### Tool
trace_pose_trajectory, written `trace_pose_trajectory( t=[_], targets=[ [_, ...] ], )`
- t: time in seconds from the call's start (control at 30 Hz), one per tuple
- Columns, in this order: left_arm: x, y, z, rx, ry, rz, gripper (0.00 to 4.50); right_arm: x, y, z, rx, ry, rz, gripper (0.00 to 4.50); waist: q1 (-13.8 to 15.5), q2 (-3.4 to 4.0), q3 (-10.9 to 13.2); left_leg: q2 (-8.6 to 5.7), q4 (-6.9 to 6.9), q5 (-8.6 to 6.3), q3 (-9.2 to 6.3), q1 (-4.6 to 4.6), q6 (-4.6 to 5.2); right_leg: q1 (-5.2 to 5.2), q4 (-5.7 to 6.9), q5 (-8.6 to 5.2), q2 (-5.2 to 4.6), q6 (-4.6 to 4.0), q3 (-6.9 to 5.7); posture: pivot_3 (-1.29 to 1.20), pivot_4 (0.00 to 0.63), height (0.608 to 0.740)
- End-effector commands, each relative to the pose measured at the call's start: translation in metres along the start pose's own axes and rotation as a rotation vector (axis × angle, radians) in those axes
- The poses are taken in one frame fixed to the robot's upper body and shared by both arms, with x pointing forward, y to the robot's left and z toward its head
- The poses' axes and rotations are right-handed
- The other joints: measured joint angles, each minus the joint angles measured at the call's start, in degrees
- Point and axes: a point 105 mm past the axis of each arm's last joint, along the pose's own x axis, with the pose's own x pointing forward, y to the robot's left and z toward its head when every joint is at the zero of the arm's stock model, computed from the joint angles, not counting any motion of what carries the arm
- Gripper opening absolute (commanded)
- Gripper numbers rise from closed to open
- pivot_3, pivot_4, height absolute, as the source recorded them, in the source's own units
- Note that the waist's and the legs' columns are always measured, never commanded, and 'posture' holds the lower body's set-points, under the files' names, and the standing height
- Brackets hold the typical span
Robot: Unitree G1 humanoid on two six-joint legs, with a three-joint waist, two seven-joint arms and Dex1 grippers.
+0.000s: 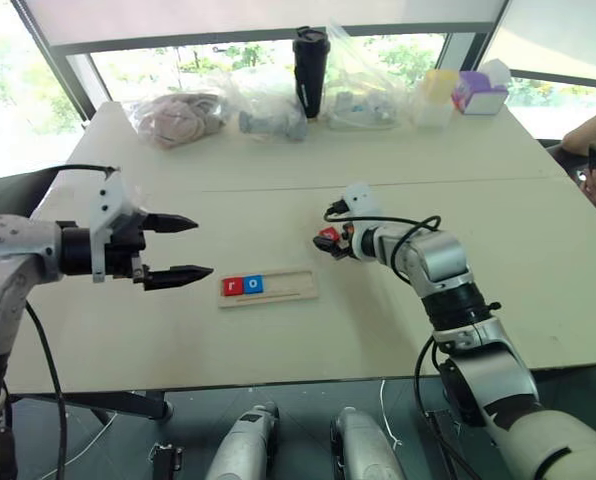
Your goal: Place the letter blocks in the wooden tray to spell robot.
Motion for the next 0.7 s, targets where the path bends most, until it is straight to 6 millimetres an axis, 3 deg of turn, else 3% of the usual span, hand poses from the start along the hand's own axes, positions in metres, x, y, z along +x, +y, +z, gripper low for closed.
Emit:
trace_pose_trajectory(
  t=[0.03,0.13,0.3,0.4,0.57,0.7],
  targets=[
    [-0.006,-0.002,0.009,0.018,-0.030,0.053,4.46,0.002,0.005,0.005,-0.012,-0.016,0.002,4.50,0.0,0.00,0.0,0.00,0.00,0.00,0.00,0.00,0.00,-0.03,0.00,0.01,0.01,-0.01,0.00,0.00,0.150,0.740],
    [-0.003,-0.002,0.002,0.000,-0.015,0.074,4.50,0.006,0.006,0.004,-0.014,-0.013,-0.004,3.62,0.1,0.01,0.0,0.00,0.01,0.00,0.00,0.04,-0.03,-0.14,-0.02,0.02,0.02,-0.04,0.01,0.00,0.150,0.740],
    [0.003,-0.006,0.003,0.002,-0.025,0.065,4.50,0.007,0.001,0.004,-0.029,-0.003,-0.044,1.16,0.1,0.00,0.0,0.03,0.01,-0.01,0.00,0.09,-0.05,-0.13,-0.03,0.04,0.05,-0.08,0.04,0.00,0.150,0.740],
    [0.006,-0.009,0.008,0.010,-0.039,0.039,4.50,-0.006,-0.010,0.017,-0.027,-0.046,-0.089,1.16,0.2,0.00,0.0,0.04,0.01,-0.01,0.01,0.08,-0.06,-0.14,-0.03,0.04,0.05,-0.08,0.04,0.00,0.150,0.740],
    [0.013,-0.019,-0.002,0.008,0.002,-0.018,4.50,-0.055,-0.039,0.033,0.025,-0.129,-0.233,1.16,1.0,0.03,0.0,0.01,0.00,0.00,0.01,-0.01,-0.06,-0.20,-0.06,0.04,0.03,-0.08,0.07,0.00,0.150,0.740],
    [0.023,-0.027,-0.004,-0.005,-0.011,-0.057,4.50,-0.098,-0.035,0.004,0.105,-0.071,-0.318,1.16,1.9,0.01,0.0,0.06,-0.16,-0.01,0.01,-0.02,-0.07,-0.21,-0.12,0.03,0.02,-0.10,0.07,0.00,0.150,0.740]
  ],
)
